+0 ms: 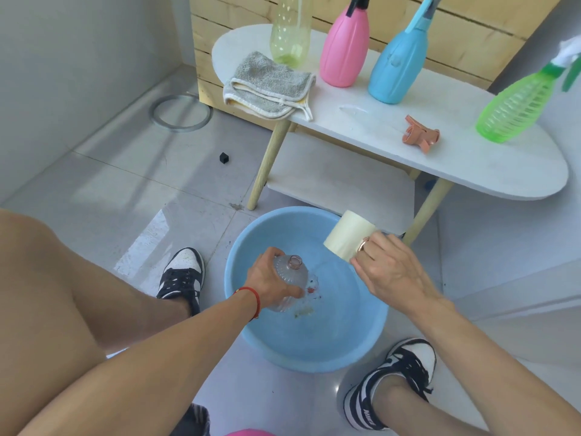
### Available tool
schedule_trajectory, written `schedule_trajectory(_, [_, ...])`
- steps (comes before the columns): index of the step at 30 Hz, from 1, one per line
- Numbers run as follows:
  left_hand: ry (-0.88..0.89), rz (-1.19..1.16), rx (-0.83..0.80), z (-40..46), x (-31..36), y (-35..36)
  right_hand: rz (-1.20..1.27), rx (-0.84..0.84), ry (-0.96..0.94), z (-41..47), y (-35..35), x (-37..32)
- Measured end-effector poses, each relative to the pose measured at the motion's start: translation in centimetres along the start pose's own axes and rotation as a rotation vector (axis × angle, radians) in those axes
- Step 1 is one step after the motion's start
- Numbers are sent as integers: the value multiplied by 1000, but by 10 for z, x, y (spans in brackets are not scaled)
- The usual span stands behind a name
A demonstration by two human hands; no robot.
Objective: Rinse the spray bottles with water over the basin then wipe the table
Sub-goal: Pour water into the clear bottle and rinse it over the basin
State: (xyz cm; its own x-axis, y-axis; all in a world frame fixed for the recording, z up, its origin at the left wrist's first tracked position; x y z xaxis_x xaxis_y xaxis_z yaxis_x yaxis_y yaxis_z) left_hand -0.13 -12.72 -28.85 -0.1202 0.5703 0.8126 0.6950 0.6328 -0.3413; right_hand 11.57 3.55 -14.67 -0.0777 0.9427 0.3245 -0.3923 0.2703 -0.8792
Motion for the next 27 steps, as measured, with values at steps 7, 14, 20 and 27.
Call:
schedule_trajectory(7, [-11, -64, 53, -3, 58, -13, 182, 77, 304, 3, -55, 64])
schedule_trajectory(14, [151, -81, -12, -17, 159, -34, 481, 196, 905, -17, -135, 159])
schedule_trajectory(20, [242, -28, -98, -27, 235, -49, 890, 549, 1462, -73, -135, 242])
schedule_trajectory(27, [301, -34, -138, -22, 284, -50, 1155, 550, 1766, -91, -82, 280])
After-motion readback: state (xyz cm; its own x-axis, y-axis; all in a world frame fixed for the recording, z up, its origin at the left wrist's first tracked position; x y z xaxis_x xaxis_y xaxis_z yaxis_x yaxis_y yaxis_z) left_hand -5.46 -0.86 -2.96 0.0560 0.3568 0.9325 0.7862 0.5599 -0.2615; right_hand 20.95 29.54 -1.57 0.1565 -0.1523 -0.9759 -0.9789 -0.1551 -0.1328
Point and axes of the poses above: each hand's wrist, its own z-axis towards the middle knuckle, its own y-axis out of the palm, x = y × z, the point moved 8 cm from there along z, towards the middle knuckle, and after that the axes turned 1 degree about y, right-handed, at the moved point
